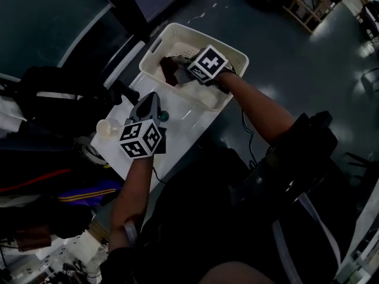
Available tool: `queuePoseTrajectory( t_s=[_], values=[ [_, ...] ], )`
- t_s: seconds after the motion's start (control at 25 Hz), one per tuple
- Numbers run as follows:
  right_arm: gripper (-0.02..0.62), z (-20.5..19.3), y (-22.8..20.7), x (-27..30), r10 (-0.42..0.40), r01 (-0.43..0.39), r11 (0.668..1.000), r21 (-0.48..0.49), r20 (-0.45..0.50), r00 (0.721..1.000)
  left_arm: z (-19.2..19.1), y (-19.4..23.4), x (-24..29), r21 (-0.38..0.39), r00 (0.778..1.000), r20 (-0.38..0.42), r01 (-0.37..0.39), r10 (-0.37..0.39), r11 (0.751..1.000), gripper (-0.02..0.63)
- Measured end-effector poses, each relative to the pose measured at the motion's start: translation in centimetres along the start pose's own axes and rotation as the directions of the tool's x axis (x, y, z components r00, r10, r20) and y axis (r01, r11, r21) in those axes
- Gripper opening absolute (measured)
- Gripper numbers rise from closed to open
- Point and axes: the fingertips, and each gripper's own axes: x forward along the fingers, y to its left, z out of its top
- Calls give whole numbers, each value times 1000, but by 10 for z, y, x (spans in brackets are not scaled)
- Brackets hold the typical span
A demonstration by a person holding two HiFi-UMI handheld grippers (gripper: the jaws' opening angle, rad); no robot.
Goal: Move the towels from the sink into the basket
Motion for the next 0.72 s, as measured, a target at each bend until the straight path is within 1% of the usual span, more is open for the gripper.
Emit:
queuePoseTrajectory(
  t_s=[0.08,0.16,0.2,0.32,0.44,0.52,0.6,0.72],
  values=[
    [58,-13,3,14,30,-33,999,-39,-60,998,-6,2,8,-20,1000,-20,-5,5,1000,8],
    [61,-26,5,27,49,-58,995,-76,-115,992,-15,4,17,-65,999,-43,-10,8,998,8],
    [62,-30,4,34,54,-67,993,-94,-136,989,-20,5,20,-68,998,-54,-17,14,998,8],
    [63,-40,5,50,71,-98,985,-143,-182,981,-34,8,31,-44,996,-87,-40,37,998,8],
    [63,-58,8,63,97,-139,978,-154,-252,963,-47,11,39,-58,993,-114,-46,39,997,8],
    [65,-67,14,74,119,-168,974,-153,-281,952,-54,16,37,-73,991,-129,-55,45,996,8],
    [67,-71,14,80,106,-162,973,-165,-303,947,-61,19,34,-89,988,-144,-61,47,994,8],
    [78,-88,8,82,56,-119,981,-156,-360,931,-77,23,29,-101,983,-174,-81,63,992,8]
  ],
)
